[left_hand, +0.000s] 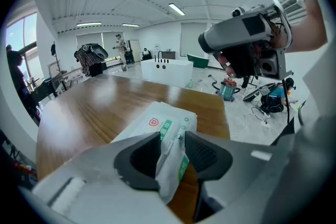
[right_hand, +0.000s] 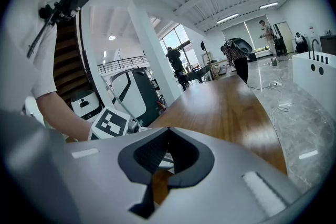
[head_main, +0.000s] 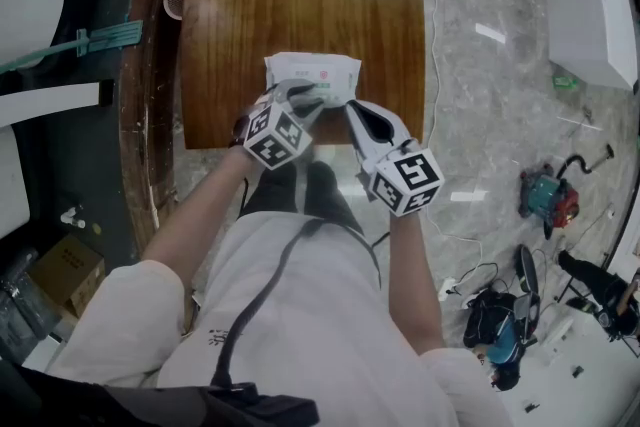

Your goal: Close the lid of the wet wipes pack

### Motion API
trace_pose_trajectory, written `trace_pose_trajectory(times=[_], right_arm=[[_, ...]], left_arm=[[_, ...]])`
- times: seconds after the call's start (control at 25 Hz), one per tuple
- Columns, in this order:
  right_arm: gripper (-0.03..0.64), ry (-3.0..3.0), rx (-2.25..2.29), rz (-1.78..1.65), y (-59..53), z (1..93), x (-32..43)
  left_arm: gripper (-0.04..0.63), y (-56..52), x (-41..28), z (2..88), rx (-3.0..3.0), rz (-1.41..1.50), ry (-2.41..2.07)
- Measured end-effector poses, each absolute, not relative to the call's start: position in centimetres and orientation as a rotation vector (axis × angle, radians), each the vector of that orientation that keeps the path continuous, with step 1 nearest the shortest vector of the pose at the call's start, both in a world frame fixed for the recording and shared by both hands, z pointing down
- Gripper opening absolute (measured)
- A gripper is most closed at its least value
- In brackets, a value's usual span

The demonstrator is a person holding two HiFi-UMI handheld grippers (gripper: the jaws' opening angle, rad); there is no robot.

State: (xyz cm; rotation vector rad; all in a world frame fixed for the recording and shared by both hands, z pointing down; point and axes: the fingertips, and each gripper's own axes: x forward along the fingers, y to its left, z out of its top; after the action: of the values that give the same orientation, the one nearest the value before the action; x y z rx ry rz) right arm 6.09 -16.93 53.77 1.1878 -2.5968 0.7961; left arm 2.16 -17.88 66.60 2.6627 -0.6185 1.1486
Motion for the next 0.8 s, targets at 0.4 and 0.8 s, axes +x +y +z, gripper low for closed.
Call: trace_pose_trajectory(times=[0.4, 0.8], right_arm=[[0.009, -2.614, 1.193, 0.767, -17.1, 52.8, 6.0], [0.009, -2.657, 1.187, 0.718, -16.4, 50.6, 5.4]], left_arm=[[0.141, -18.2, 2.0, 65.1, 2.639, 0.985, -0.722], [0.021, -17.8, 1.4, 60.1, 2.651, 0.816, -0.81]])
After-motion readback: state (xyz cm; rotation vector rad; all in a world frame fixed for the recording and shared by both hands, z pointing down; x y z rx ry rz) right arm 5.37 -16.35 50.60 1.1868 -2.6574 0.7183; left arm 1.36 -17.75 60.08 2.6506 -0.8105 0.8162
